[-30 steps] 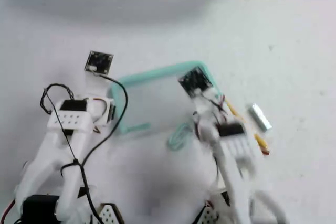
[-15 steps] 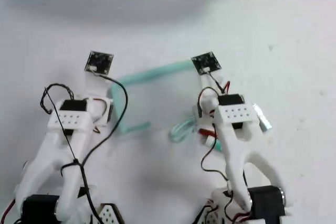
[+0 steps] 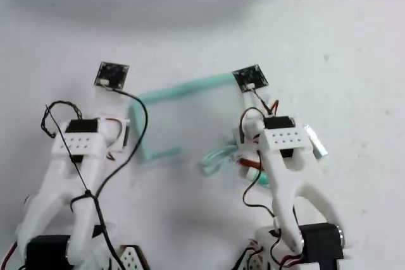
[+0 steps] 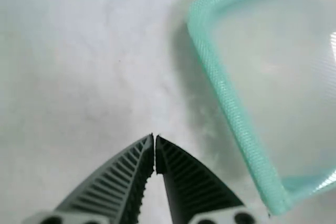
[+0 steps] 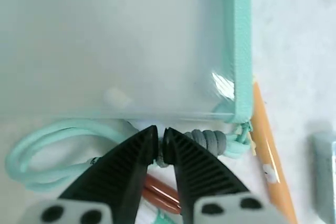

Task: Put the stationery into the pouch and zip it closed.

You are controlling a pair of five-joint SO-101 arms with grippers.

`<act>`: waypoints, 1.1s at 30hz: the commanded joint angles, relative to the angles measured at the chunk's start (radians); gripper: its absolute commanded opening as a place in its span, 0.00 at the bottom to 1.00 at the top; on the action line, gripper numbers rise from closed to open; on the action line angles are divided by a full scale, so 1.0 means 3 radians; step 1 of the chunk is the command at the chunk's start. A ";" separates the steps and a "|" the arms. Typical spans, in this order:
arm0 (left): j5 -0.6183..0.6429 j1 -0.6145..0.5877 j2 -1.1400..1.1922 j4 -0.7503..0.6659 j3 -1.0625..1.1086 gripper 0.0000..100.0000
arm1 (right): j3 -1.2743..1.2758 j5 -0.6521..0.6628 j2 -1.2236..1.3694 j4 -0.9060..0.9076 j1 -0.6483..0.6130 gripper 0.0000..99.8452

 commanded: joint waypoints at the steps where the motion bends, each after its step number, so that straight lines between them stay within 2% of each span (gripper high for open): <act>1: -0.0041 -0.0038 -0.0049 0.0031 -0.0153 0.02 | -0.0026 -0.0020 -0.0054 -0.0028 0.0028 0.06; 8: -0.0056 -0.0013 -0.0059 0.0031 -0.0164 0.02 | -0.0020 -0.0015 -0.0028 -0.0074 0.0028 0.17; 10: -0.0066 0.0136 -0.0059 0.0072 -0.0164 0.04 | -0.0005 -0.0010 -0.0023 -0.0151 0.0033 0.18; 13: -0.0061 0.0412 -0.0043 0.0338 -0.0230 0.17 | 0.0000 -0.0010 -0.0023 -0.0171 0.0054 0.19; 16: 0.0138 0.0478 -0.0033 0.0404 -0.0225 0.28 | 0.0000 -0.0010 -0.0023 -0.0171 0.0115 0.19; 18: 0.0092 0.0458 -0.0028 0.0378 -0.0205 0.27 | 0.0020 -0.0010 -0.0023 -0.0156 0.0130 0.15; 20: 0.0026 0.0391 -0.0033 0.0240 -0.0133 0.22 | 0.0046 -0.0010 -0.0028 -0.0171 0.0136 0.01; 24: 0.0026 0.0197 -0.0054 -0.0138 0.0026 0.01 | 0.0046 -0.0010 -0.0028 -0.0207 0.0136 0.08; 28: 0.0077 0.0054 -0.0064 -0.0184 -0.0015 0.11 | 0.0056 -0.0010 -0.0028 -0.0248 0.0136 0.08; 33: 0.0133 0.0033 -0.0059 -0.0143 -0.0015 0.14 | 0.0041 -0.0010 -0.0064 -0.0238 0.0197 0.08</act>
